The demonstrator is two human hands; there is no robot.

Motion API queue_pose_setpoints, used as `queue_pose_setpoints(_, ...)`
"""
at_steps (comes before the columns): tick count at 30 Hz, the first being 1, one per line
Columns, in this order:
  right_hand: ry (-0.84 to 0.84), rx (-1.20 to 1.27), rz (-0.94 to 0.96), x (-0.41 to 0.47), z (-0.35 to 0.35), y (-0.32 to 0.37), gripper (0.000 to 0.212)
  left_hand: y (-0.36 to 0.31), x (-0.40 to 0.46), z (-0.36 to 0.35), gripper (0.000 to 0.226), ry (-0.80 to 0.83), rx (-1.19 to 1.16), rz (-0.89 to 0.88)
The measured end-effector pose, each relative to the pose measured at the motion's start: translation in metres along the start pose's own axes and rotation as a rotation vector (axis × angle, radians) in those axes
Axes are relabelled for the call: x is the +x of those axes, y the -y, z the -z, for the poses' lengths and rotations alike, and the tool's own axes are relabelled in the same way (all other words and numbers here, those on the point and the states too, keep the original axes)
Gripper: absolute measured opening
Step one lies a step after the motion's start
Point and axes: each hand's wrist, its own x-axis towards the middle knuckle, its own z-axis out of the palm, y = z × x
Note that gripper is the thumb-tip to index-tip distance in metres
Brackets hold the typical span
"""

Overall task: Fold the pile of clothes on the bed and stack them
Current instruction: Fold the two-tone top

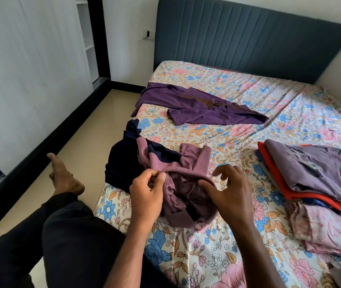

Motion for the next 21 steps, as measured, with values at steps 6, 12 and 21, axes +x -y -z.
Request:
queue_pose_setpoints(6, 0.477, 0.125, 0.151, -0.043, -0.011, 0.022, 0.035, -0.01, -0.004, -0.008, 0.006, -0.09, -0.01, -0.103)
queue_pose_setpoints(12, 0.371, 0.037, 0.305, -0.049, -0.032, 0.001, 0.02, -0.012, -0.002, -0.005, 0.009, -0.253, -0.076, -0.007)
queue_pose_setpoints(21, -0.023, -0.135, 0.834, -0.087, -0.041, -0.023, 0.025, -0.003, 0.001, 0.004, 0.02, -0.365, -0.079, 0.19)
